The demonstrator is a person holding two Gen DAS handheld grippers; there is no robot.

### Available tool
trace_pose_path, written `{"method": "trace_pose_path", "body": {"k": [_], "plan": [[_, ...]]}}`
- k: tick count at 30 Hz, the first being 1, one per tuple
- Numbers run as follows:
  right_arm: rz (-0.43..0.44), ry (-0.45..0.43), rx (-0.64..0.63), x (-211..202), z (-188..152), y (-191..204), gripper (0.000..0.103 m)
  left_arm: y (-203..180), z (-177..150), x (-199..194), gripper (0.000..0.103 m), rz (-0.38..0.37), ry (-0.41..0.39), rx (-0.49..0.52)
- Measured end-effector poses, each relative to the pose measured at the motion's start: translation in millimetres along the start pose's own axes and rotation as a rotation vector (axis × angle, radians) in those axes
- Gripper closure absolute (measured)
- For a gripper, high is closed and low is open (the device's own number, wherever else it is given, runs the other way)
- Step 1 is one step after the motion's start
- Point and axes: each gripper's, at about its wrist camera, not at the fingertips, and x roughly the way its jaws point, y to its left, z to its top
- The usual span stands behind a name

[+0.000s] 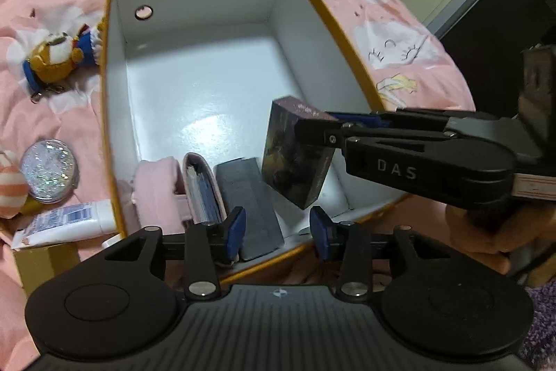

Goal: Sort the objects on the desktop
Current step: 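Lower the black case into the box with the left tool while the right tool lowers the brown box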

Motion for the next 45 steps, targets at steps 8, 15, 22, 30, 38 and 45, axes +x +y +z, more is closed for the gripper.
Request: {"method": "trace_pose_path", "body": {"k": [8,15,22,30,38,45], "plan": [[-0.070,-0.060,-0.020,0,-7,10,0.078,17,-14,-51,0.056,0.108,-0.200,-0.039],[-0.013,-0.033,-0.010,8,-7,17,0.078,57,-21,-59,0.056,0.169,-0.213,-0.190],[-0.025,0.045,-0.008,4,-15,18,0.078,65,-25,-47,0.056,0.128,-0.193,-0.206],[0.097,0.163,0.015,0,-13,20,0.073,71,-32,-47,0.056,0.087,-0.181,-0.226],[0.136,0.234,0.046,14,0,11,0.051,75,-33,-40,0.056,0.040,-0.164,-0.249],[0.168,0.302,0.129,36,-4,6,0.053,79,-34,-34,0.060,-0.023,-0.147,-0.273]]}}
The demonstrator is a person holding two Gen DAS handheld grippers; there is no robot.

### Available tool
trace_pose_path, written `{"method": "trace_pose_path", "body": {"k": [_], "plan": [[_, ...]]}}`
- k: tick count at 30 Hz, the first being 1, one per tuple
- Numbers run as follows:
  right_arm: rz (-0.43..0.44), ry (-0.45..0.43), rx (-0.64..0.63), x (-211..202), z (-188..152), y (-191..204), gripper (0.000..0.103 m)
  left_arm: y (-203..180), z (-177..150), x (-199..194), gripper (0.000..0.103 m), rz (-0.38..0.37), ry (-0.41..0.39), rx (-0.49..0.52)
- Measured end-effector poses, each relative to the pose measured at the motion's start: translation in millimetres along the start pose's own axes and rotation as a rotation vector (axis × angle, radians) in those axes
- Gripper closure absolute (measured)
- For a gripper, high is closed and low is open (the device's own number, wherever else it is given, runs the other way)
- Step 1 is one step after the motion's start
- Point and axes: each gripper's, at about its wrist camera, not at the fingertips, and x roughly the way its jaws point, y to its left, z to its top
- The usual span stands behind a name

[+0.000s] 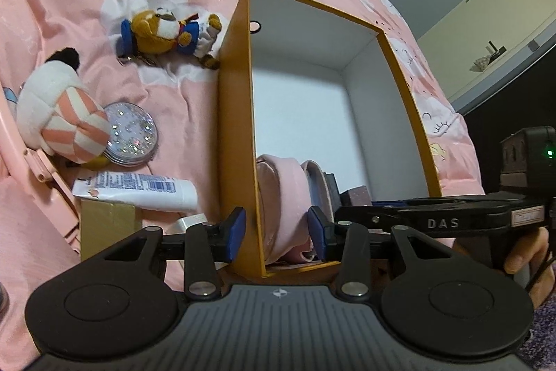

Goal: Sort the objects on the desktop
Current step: 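Lower the black case into the box with the left tool while the right tool lowers the brown box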

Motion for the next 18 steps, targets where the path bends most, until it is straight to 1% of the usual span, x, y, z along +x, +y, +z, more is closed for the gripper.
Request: {"method": "trace_pose_path", "body": {"k": [2,4,6,8,12,15,18], "plan": [[0.000,0.009,0.022,3,1,-2,0.054,0,0,1,0.060,-0.003,0.003,0.002],[0.011,0.026,0.074,4,3,-6,0.060,-2,1,3,0.060,0.005,0.005,0.010],[0.052,0.044,0.175,5,6,-14,0.060,-5,0,3,0.060,0.017,0.002,0.028],[0.076,0.048,0.221,5,7,-18,0.060,-8,0,2,0.060,0.026,0.001,0.042],[0.048,0.049,0.209,11,2,-17,0.059,-7,-1,4,0.060,0.018,0.007,0.039],[0.031,0.037,0.182,11,0,-13,0.058,-8,-2,4,0.060,0.033,0.004,0.044],[0.018,0.021,0.147,9,0,-8,0.055,-10,-3,5,0.056,0.041,-0.005,0.048]]}}
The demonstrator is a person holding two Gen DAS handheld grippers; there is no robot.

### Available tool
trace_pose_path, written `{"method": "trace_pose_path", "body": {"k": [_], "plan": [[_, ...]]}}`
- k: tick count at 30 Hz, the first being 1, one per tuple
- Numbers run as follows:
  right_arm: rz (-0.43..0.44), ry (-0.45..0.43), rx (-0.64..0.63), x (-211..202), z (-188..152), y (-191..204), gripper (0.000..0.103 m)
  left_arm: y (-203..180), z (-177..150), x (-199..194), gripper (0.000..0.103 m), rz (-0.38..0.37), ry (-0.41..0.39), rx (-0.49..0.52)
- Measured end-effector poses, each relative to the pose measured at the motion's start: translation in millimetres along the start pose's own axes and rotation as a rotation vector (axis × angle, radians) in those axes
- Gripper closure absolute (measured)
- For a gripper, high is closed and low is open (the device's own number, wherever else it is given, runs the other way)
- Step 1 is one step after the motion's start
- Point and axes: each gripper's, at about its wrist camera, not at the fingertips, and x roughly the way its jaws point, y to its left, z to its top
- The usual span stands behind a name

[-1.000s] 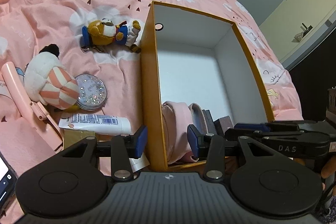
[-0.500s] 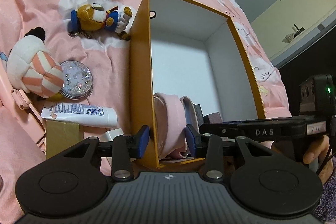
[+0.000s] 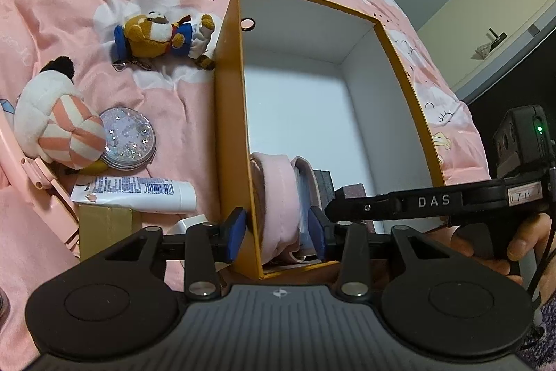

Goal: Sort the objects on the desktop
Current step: 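Lower the black case into the box with the left tool while the right tool lowers the brown box, then open both tools and lift them away from the box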

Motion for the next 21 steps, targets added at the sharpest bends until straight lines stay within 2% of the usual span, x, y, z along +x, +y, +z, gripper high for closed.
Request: {"method": "trace_pose_path", "body": {"k": [7,14,17,21], "plan": [[-0.078,-0.072,-0.140,-11,-9,13,0.054,-1,-1,-6,0.056,0.016,-0.032,0.008],[-0.148,-0.222,-0.251,-36,-14,27,0.049,0,1,-14,0.056,0.060,-0.072,-0.005],[-0.134,-0.286,-0.293,-47,-15,37,0.045,0,1,-17,0.056,0.062,-0.086,-0.004],[-0.059,-0.312,-0.335,-51,-16,49,0.041,-4,0,-23,0.056,0.082,-0.108,0.017]]}}
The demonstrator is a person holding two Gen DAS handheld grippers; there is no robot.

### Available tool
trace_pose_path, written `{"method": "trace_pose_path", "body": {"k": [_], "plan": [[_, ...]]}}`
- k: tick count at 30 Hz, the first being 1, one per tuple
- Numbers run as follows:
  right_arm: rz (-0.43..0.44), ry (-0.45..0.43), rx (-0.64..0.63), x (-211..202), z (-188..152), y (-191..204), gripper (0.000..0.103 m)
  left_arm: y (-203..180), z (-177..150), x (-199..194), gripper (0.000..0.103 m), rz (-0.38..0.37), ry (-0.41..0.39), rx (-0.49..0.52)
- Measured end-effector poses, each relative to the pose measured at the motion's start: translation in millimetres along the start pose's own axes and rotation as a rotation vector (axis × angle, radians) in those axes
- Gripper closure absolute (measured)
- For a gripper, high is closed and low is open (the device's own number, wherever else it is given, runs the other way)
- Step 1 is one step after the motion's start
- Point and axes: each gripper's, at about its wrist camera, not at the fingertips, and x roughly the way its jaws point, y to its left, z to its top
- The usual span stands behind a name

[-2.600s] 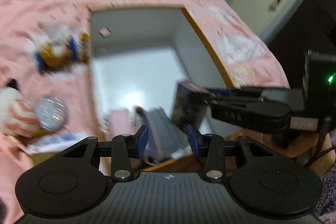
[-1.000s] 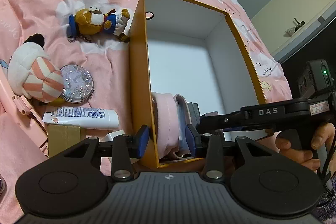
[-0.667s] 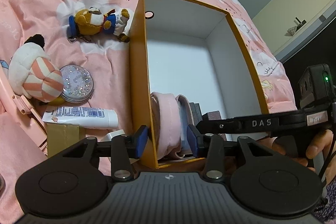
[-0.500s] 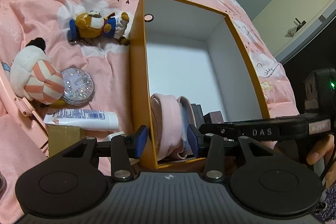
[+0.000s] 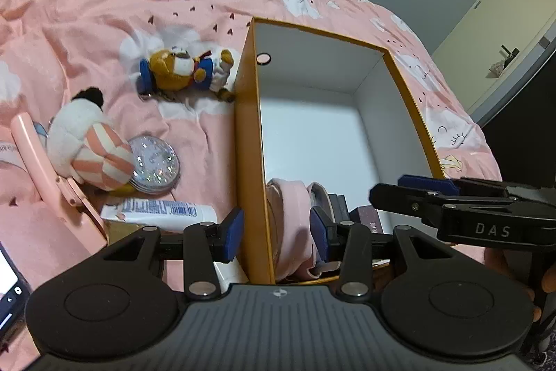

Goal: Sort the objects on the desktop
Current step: 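Open both tools and lift them away from the box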

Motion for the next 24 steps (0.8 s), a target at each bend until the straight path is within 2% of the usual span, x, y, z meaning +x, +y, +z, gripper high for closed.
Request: {"method": "trace_pose_path", "body": {"k": [3,6,15,24], "plan": [[0.016,-0.071,-0.032,-3,1,14,0.033,-1,0,-7,0.056,0.002,-0.023,0.008],[0.025,-0.125,-0.088,-5,3,27,0.032,0,-1,-13,0.053,0.025,-0.035,0.015],[0.066,-0.052,-0.215,10,17,50,0.032,17,2,-32,0.050,0.108,-0.041,0.033],[0.049,-0.042,-0.418,26,24,74,0.030,39,2,-47,0.049,0.224,-0.005,0.102]]}}
